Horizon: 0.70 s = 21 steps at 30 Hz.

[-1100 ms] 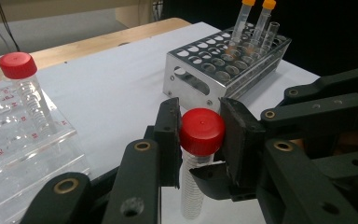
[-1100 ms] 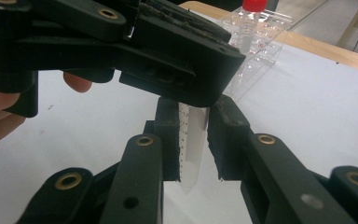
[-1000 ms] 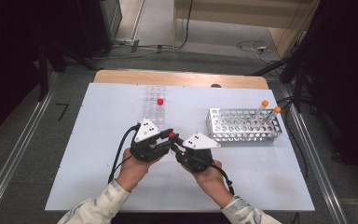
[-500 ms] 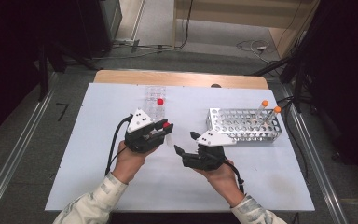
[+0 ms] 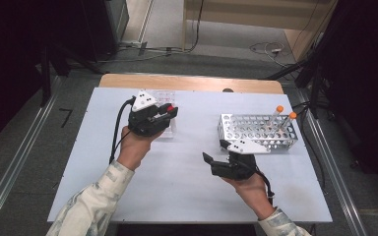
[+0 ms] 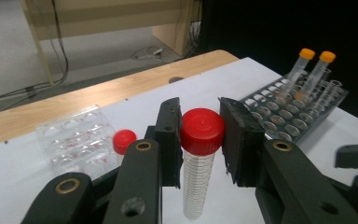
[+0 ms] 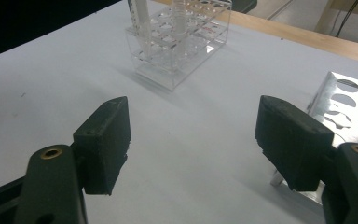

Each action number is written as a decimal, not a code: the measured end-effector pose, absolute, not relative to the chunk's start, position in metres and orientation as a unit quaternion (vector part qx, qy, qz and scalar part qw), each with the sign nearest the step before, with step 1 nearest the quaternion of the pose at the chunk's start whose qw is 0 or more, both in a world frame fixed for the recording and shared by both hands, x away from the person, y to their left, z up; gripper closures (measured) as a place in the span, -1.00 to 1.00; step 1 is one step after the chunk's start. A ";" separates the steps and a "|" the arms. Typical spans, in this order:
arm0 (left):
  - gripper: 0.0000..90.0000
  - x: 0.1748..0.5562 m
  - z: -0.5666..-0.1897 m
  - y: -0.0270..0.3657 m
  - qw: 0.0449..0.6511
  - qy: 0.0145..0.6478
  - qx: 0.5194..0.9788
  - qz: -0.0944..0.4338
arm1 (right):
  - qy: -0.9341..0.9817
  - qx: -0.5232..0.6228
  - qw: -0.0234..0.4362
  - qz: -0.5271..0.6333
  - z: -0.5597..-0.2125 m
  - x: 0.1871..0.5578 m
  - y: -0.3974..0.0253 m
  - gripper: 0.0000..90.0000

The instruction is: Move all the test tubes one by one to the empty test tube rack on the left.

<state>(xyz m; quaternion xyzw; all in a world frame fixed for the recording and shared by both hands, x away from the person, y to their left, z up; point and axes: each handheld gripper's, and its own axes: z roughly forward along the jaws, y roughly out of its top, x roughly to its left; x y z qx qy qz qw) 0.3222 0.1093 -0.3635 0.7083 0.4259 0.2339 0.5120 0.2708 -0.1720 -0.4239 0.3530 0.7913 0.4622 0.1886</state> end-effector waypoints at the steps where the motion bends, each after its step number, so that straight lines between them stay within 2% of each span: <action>1: 0.55 0.325 -0.363 0.110 0.509 0.429 0.708 0.237 | 0.791 0.355 0.189 0.462 -0.424 0.271 -0.173 -0.44; 9: 0.55 0.345 -0.360 0.119 0.507 0.452 0.692 0.246 | 0.786 0.360 0.193 0.464 -0.423 0.272 -0.177 -0.43; 21: 0.55 0.358 -0.366 0.117 0.489 0.461 0.692 0.262 | 0.785 0.362 0.196 0.464 -0.423 0.272 -0.178 -0.43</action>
